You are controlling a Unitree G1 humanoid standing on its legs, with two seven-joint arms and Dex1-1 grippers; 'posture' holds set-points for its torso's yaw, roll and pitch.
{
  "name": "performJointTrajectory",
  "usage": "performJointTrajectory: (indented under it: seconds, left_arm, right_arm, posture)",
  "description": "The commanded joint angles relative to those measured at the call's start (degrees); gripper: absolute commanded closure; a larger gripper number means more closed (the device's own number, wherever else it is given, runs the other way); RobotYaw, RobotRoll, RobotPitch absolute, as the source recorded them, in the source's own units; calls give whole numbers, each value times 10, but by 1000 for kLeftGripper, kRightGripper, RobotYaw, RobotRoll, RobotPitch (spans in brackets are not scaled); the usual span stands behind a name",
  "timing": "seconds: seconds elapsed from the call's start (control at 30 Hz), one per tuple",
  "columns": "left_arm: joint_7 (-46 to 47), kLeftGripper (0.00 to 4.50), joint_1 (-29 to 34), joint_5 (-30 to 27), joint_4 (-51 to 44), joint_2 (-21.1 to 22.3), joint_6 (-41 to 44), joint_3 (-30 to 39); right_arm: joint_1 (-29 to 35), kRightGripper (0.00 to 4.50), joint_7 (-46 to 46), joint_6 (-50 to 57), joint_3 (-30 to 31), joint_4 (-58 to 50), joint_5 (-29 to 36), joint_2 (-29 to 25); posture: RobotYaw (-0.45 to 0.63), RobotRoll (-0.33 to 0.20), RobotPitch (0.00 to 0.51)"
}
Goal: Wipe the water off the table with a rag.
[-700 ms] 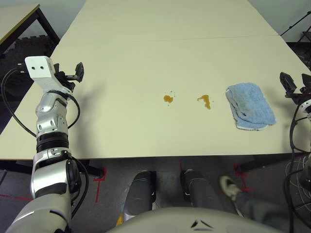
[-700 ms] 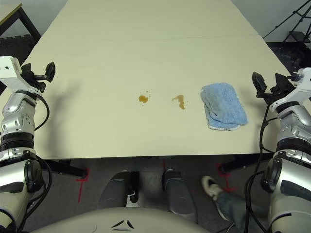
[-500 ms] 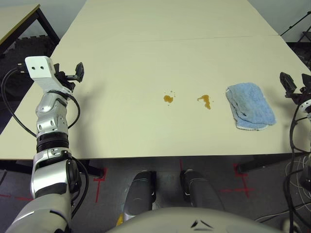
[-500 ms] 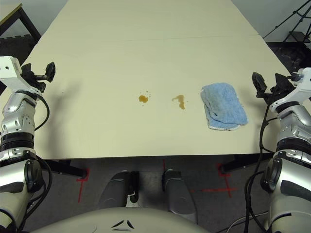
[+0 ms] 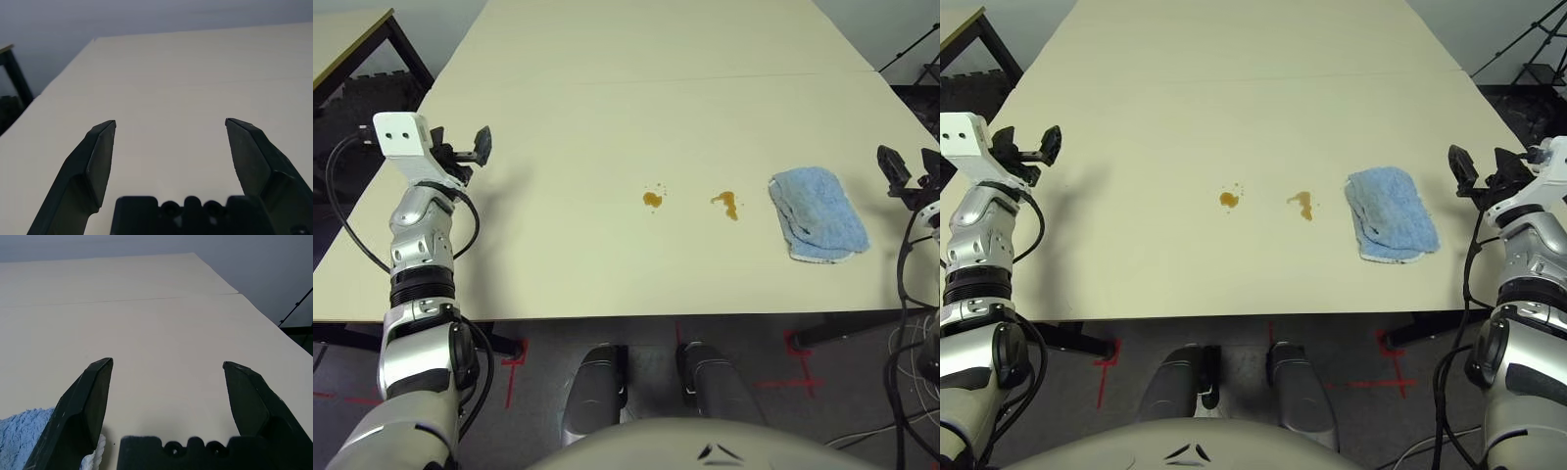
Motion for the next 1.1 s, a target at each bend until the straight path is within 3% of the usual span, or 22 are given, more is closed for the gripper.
performJointTrajectory:
  seconds: [0.03, 0.4, 0.6, 0.8, 1.1]
  left_arm:
    - [-75, 0, 23, -31, -40, 8, 43, -14]
    - [-321, 0, 128, -113, -189, 68, 199, -75]
    - [-345, 0, 114, -103, -192, 65, 216, -98]
    - [-349, 0, 94, -91, -172, 60, 207, -112]
    - [-348, 0, 88, -83, -169, 51, 198, -122]
  right_arm:
    - [7, 22, -2, 9, -8, -18, 9, -3]
    - [15, 22, 11, 65, -2, -39, 15, -5]
    - [24, 22, 67, 181, 10, -75, 27, -32]
    - [75, 22, 133, 334, 21, -178, 55, -49]
    - [162, 22, 132, 438, 47, -317, 68, -20]
  posture:
    - [-91, 0, 151]
    - [-97, 0, 150]
    - [-121, 0, 157]
    - [-146, 0, 160]
    - [-152, 0, 163]
